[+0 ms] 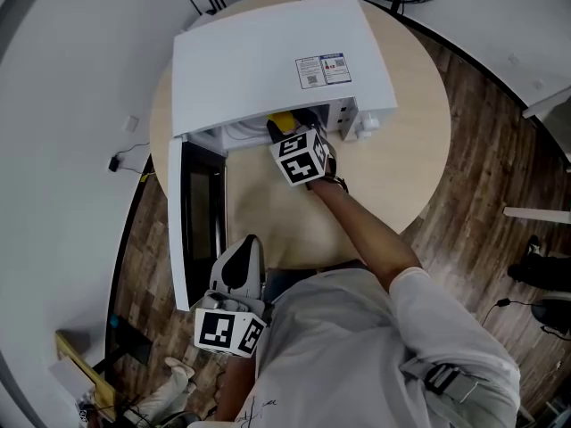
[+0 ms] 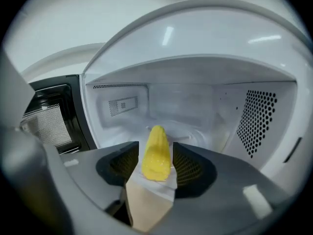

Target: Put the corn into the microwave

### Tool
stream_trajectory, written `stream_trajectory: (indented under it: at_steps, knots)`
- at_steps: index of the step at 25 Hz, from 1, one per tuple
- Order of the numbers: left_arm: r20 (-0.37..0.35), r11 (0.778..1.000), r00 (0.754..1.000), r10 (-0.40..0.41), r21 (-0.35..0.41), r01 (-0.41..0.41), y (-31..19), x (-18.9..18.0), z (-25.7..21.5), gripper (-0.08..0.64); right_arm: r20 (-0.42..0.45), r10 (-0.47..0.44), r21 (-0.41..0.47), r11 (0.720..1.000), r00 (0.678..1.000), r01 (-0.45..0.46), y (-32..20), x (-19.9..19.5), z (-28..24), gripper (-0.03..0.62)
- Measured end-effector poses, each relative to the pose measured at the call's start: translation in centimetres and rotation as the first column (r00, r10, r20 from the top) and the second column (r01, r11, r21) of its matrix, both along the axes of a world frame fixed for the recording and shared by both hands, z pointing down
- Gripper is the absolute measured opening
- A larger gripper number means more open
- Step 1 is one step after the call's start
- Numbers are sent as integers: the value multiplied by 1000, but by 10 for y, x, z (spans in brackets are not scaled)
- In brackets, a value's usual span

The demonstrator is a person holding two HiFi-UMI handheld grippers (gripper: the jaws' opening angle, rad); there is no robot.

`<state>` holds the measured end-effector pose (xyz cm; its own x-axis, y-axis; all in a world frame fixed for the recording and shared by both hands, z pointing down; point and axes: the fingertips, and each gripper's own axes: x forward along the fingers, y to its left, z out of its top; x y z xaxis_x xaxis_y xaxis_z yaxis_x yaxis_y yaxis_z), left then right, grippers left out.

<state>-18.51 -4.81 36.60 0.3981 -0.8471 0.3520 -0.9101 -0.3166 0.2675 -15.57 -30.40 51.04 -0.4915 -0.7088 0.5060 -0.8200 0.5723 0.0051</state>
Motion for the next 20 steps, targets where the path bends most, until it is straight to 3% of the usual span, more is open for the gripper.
stream_trajectory:
  at_steps: [20]
  knots:
    - [-3,1000,1000,-15,18,15,7,7,0,-12,61,-3,-50,999,998,6,32,28,-17,181]
